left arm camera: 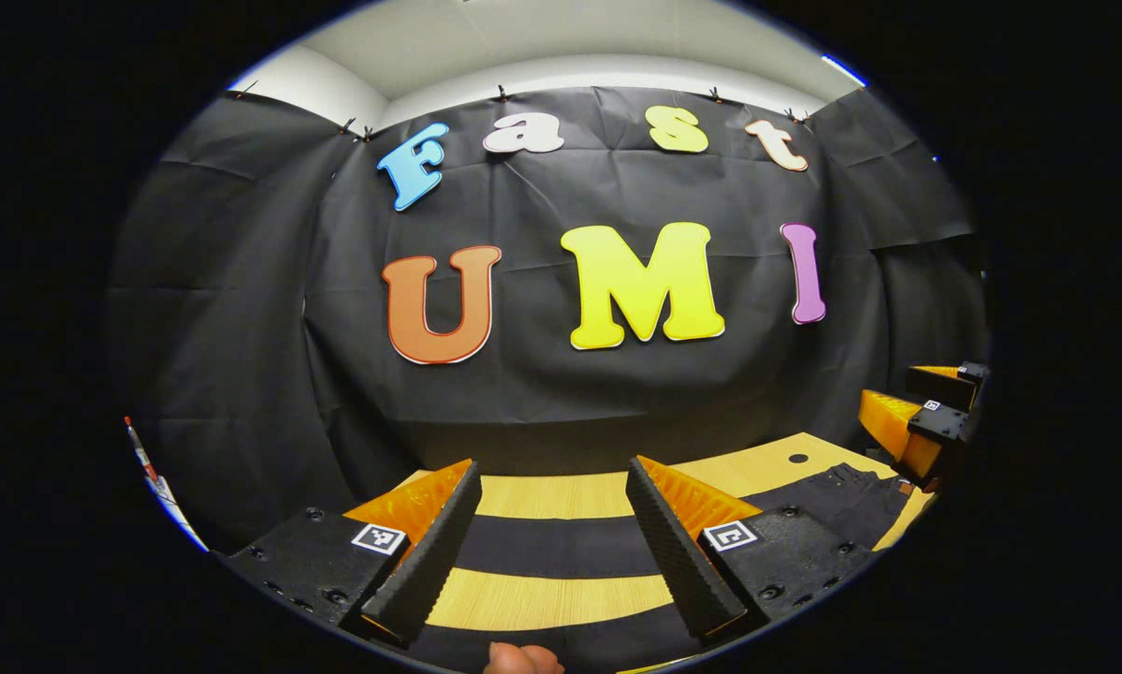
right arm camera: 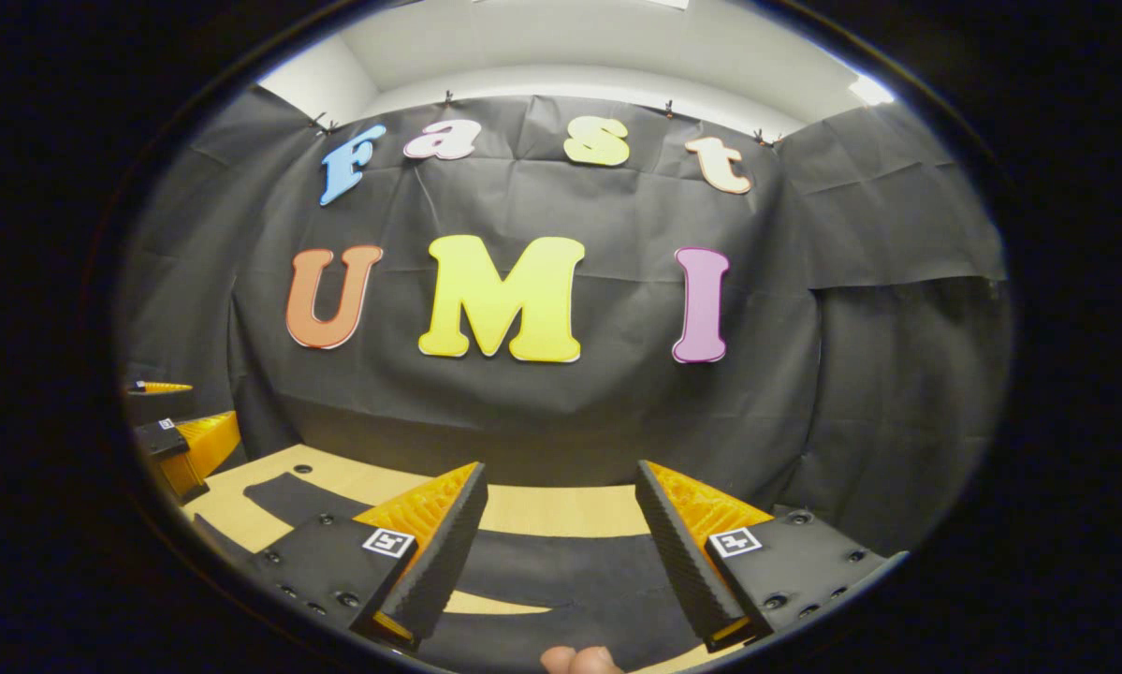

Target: Grasp the waist and the cuffs of the jeans and fold them to make the two legs overlap; first hold the waist and fold one-third of the jeans toward the cuffs, then hold the cuffs and fold the remaining one-third in the same direction to finish folding.

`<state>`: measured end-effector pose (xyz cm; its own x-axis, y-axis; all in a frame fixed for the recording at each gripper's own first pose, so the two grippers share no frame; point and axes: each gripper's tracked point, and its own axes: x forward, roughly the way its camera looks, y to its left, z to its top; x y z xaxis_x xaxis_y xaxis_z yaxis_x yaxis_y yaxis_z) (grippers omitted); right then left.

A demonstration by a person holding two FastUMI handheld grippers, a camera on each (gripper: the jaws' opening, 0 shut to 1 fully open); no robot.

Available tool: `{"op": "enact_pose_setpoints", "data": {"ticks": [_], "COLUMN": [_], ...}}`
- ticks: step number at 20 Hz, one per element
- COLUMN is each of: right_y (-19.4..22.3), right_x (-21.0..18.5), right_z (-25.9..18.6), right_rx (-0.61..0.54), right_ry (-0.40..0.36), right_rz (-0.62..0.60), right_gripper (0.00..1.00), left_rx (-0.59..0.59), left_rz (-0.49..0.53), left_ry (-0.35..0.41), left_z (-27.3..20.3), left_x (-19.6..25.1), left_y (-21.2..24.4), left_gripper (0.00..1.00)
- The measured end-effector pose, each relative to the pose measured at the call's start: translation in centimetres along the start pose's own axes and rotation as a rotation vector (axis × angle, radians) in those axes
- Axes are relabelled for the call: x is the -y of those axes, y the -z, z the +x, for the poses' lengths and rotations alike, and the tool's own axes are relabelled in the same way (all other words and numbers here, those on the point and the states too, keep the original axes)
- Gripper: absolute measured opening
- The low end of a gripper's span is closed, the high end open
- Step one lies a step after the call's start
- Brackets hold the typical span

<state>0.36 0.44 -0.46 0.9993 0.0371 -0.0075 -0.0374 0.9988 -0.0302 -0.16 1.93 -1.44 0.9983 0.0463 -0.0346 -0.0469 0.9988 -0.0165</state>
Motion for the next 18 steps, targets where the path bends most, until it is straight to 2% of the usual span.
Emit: {"op": "enact_pose_setpoints", "data": {"ticks": [3,6,8,12,14,18], "right_y": [0.8,2.0,3.1,4.9,5.1,5.4], "right_x": [0.6,1.6,1.9,3.2,3.7,4.1], "right_z": [-0.6,-1.1,-1.1,-1.6,-1.5,-1.3], "right_rx": [-0.023,-0.051,-0.082,-0.136,-0.143,-0.148], "right_ry": [-0.02,-0.023,-0.035,-0.038,-0.028,-0.024], "right_rz": [-0.023,-0.024,-0.035,-0.053,-0.057,-0.068], "right_gripper": [0.97,0.97,0.97,0.97,0.97,0.97], "left_rx": [-0.096,-0.302,-0.442,-0.714,-0.779,-0.816], "left_rz": [-0.082,-0.252,-0.437,-0.935,-1.126,-1.32], "left_ry": [-0.045,-0.116,-0.181,-0.331,-0.39,-0.42], "left_z": [-1.9,-5.8,-8.5,-14.7,-17.0,-17.8], "left_x": [-1.8,-3.6,-4.7,-4.6,-4.0,-3.6], "left_y": [2.8,9.0,13.4,20.7,22.9,24.8], "left_gripper": [0.99,1.0,1.0,0.99,0.99,0.99]}}
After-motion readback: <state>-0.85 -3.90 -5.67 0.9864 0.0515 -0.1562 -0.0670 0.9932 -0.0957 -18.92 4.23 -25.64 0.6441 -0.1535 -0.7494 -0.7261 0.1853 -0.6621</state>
